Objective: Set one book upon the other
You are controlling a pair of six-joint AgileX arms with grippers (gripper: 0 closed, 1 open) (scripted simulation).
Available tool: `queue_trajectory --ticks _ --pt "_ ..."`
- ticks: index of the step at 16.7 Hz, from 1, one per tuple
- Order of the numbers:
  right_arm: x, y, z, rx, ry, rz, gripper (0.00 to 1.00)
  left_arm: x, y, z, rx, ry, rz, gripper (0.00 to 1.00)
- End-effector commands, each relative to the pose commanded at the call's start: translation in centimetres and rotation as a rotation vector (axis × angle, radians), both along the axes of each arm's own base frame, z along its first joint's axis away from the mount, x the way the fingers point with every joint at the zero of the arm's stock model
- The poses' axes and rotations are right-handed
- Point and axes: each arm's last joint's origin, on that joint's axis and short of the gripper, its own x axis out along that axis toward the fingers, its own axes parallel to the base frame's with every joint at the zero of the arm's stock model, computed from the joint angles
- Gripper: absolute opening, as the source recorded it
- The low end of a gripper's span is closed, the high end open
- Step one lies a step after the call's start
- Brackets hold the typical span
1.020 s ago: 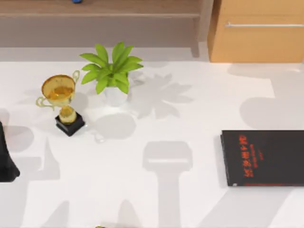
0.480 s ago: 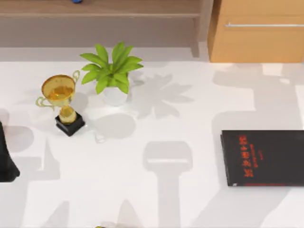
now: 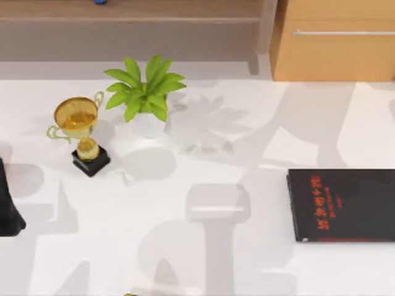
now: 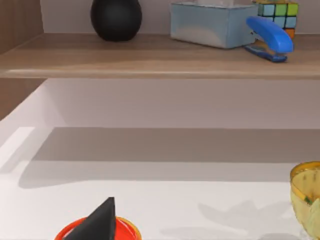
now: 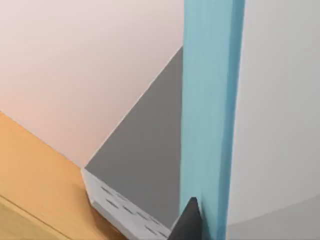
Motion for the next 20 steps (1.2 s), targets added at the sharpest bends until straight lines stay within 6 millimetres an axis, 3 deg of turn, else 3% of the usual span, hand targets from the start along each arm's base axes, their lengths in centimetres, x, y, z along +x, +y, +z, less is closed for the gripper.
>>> queue_trajectory --ticks 5,9,12,14,20 --pt "-7.0 9.2 -7.0 0.455 0.041 0.006 0.00 0.0 0.0 0.0 0.000 0.000 0.000 1.00" --pt "-13.2 14.1 -12.9 0.683 0.157 0.059 0.00 0.0 0.0 0.0 0.000 0.000 0.000 1.00" --pt "-16.9 15.7 -15.7 0.763 0.238 0.099 0.00 0.0 0.0 0.0 0.000 0.000 0.000 1.00" --pt "-18.2 16.0 -16.7 0.789 0.270 0.117 0.00 0.0 0.0 0.0 0.000 0.000 0.000 1.00" --pt "-18.6 16.1 -17.0 0.800 0.278 0.120 0.00 0.0 0.0 0.0 0.000 0.000 0.000 1.00"
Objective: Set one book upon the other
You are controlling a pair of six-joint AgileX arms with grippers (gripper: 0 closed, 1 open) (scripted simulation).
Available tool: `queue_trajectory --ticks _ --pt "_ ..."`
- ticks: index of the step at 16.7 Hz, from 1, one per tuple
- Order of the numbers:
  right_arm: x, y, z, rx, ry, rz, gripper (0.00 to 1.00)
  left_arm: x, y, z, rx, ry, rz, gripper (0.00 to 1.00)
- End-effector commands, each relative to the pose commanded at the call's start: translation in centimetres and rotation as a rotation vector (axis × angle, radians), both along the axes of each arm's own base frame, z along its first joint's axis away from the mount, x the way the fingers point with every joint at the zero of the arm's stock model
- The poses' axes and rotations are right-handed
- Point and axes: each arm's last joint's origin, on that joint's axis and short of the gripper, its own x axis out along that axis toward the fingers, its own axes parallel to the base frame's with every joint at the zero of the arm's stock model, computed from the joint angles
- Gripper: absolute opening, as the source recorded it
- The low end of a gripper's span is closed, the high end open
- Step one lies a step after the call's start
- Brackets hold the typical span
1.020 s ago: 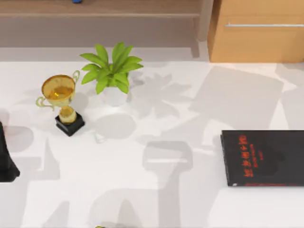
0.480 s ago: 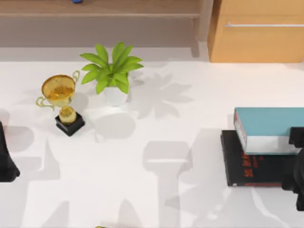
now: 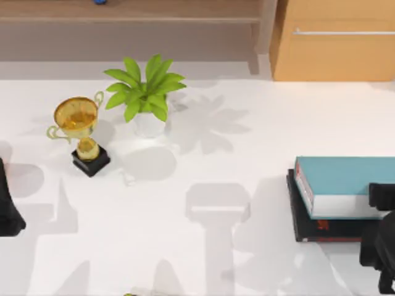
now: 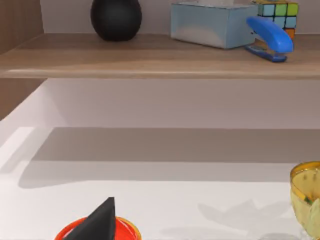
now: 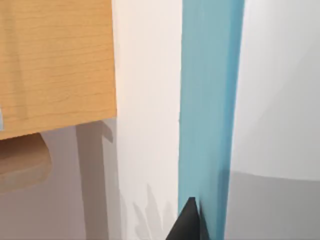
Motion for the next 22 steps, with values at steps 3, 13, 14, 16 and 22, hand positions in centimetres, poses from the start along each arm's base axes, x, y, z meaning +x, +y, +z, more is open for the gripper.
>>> queue_trajectory --ticks 3,13,14,16,22 --pt "0.18 -0.02 -0.17 -0.002 0.002 0.002 0.00 0.00 0.00 0.00 0.000 0.000 0.000 1.00" --pt "0.34 -0.02 -0.27 -0.002 0.001 0.003 0.38 0.00 0.00 0.00 0.000 0.000 0.000 1.00" --pt "0.34 -0.02 -0.27 -0.002 0.001 0.003 0.45 0.00 0.00 0.00 0.000 0.000 0.000 1.00" --pt "0.34 -0.02 -0.27 -0.002 0.001 0.003 0.60 0.00 0.00 0.00 0.000 0.000 0.000 1.00" --pt "0.34 -0.02 -0.27 -0.002 0.001 0.003 1.00 0.00 0.00 0.00 0.000 0.000 0.000 1.00"
